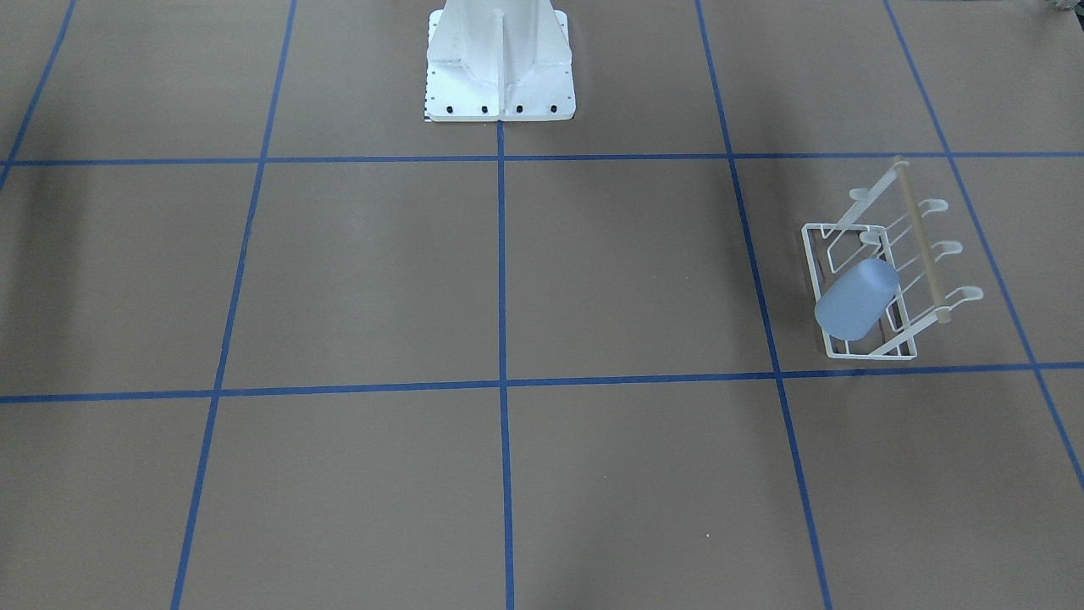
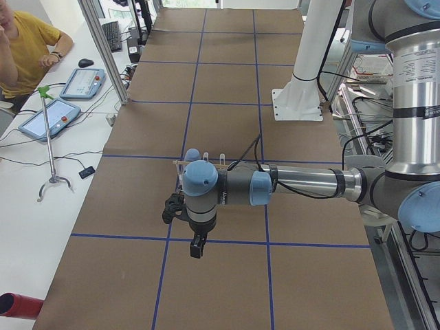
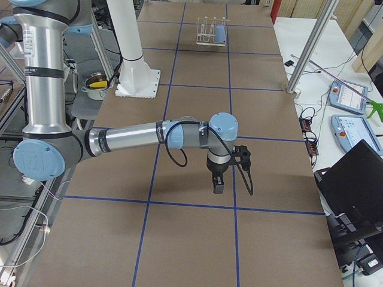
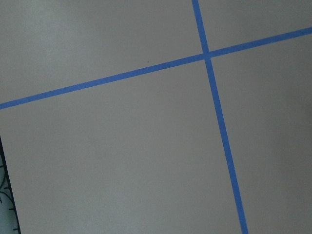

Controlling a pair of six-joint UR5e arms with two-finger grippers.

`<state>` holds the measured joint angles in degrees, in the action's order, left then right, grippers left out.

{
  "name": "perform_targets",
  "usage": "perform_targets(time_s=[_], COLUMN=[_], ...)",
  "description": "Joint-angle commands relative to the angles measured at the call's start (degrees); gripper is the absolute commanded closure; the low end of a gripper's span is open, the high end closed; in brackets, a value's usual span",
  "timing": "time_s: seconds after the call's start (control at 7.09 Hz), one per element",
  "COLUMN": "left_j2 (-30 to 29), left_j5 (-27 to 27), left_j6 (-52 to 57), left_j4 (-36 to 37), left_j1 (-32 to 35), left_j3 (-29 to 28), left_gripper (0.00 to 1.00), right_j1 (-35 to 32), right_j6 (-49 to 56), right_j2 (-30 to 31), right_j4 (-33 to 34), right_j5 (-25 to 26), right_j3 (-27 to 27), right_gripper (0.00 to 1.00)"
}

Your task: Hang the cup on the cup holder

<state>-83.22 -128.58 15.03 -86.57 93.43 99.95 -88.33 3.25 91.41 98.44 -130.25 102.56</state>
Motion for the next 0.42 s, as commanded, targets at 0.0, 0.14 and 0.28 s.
perform_targets(time_s=[0.0, 0.14, 0.28], left_j2=[0.25, 0.52, 0.52], left_j5=[0.0, 0.0, 0.0], left_j6=[0.0, 0.0, 0.0], left_j4=[0.0, 0.0, 0.0], left_j1=[0.0, 0.0, 0.0], left_j3=[0.07, 0.07, -0.02], left_gripper=[0.02, 0.02, 0.02], right_j1=[0.0, 0.0, 0.0], right_j6=[0.0, 0.09, 0.09], right_j2=[0.0, 0.0, 0.0], right_j4=[0.0, 0.0, 0.0], right_j5=[0.0, 0.0, 0.0], right_j3=[-0.08, -0.08, -0.08], right_gripper=[0.0, 0.0, 0.0])
